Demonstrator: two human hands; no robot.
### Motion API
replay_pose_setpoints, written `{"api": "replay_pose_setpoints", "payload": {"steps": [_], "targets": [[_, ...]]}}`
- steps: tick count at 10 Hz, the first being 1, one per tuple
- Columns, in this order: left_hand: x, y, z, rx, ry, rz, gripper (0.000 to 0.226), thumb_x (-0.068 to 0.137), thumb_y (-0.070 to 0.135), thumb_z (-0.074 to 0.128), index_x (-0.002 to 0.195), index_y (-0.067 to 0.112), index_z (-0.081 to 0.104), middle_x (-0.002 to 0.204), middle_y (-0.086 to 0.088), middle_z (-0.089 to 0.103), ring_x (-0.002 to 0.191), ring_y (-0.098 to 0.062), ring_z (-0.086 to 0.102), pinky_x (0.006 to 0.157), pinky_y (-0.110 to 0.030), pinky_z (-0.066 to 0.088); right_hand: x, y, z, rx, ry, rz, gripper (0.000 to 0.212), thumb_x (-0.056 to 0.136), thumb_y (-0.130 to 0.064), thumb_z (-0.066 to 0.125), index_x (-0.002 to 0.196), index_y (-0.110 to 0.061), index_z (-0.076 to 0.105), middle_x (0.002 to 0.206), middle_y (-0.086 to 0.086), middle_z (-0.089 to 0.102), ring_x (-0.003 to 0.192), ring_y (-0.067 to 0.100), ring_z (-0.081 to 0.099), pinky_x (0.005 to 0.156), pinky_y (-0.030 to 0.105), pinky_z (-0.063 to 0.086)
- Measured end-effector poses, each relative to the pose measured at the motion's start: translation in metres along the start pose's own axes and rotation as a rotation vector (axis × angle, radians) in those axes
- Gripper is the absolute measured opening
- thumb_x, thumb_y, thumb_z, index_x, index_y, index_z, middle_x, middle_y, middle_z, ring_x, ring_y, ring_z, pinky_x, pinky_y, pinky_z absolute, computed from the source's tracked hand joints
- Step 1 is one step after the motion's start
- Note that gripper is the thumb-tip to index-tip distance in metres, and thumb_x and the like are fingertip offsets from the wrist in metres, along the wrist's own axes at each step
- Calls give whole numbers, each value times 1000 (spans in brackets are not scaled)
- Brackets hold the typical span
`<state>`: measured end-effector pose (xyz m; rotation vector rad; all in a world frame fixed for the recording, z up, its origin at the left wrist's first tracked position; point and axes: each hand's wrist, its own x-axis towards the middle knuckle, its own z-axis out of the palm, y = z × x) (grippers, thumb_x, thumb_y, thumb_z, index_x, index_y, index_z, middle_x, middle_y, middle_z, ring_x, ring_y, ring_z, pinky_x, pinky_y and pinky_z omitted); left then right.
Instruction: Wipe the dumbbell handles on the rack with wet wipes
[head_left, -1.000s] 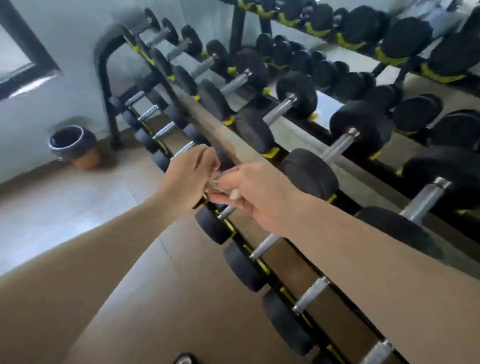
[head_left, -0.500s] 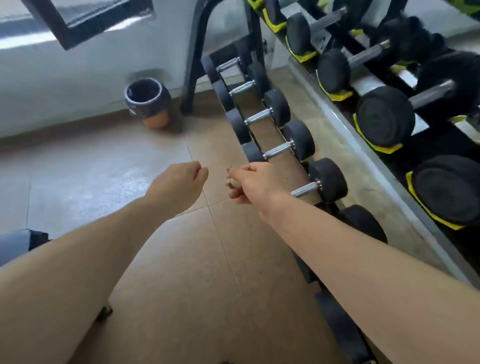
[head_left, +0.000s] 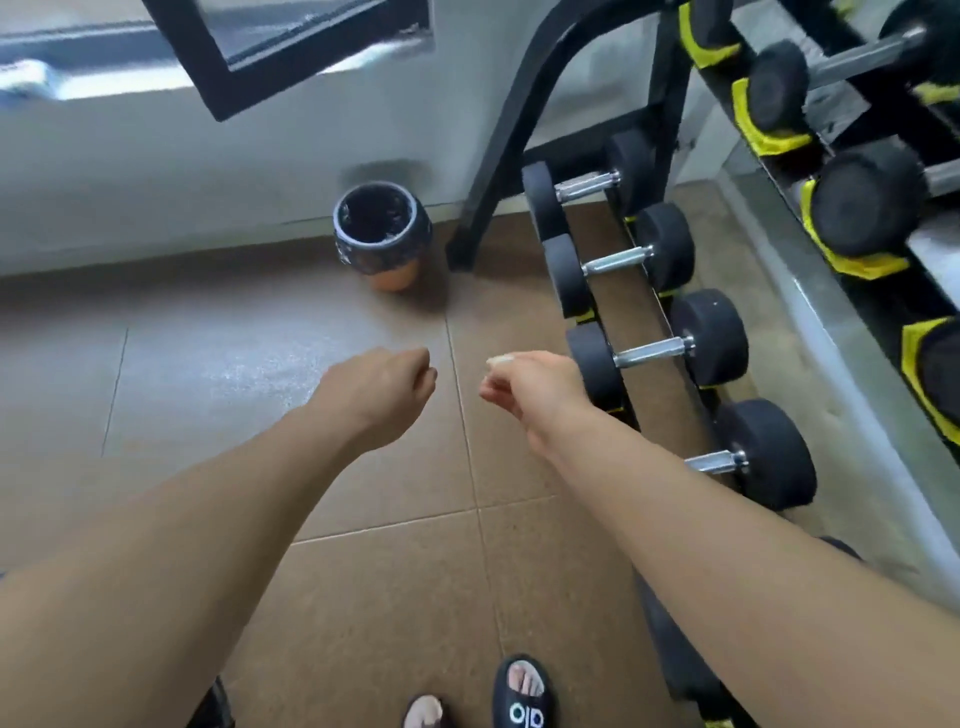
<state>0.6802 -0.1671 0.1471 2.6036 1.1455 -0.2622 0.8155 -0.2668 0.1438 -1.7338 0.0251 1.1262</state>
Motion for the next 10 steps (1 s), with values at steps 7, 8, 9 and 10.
{"api": "replay_pose_setpoints", "payload": {"steps": [7, 8, 9, 10], "targets": [[499, -300, -26, -407, 96, -273, 16, 98, 34, 51, 86, 25, 54, 83, 5, 63, 76, -19, 58, 63, -35, 46, 450, -209, 357, -436, 76, -270, 21, 92, -38, 63, 77, -26, 54, 79, 5, 72, 61, 16, 68, 68, 36, 61], [535, -319, -20, -452, 113, -271, 16, 99, 37, 49, 88, 28, 54, 81, 7, 63, 78, -19, 60, 69, -39, 53, 503, -212, 386, -472, 64, -190, 35, 95, -49, 53, 99, -15, 60, 91, 5, 71, 73, 19, 70, 74, 40, 62], [562, -335, -18, -509, 64, -264, 15, 97, 31, 56, 111, 29, 53, 88, 10, 63, 84, -15, 61, 77, -43, 55, 535, -206, 400, -628, 66, -83, 46, 95, -50, 44, 123, -15, 54, 111, 10, 66, 96, 33, 69, 85, 48, 58], [572, -344, -22, -581, 68, -259, 54, 92, 26, 67, 138, 35, 40, 103, 7, 60, 93, -14, 60, 89, -44, 54, 542, -213, 393, -563, 94, -94, 26, 99, -39, 46, 107, -18, 60, 97, 7, 69, 88, 26, 69, 82, 44, 59]]}}
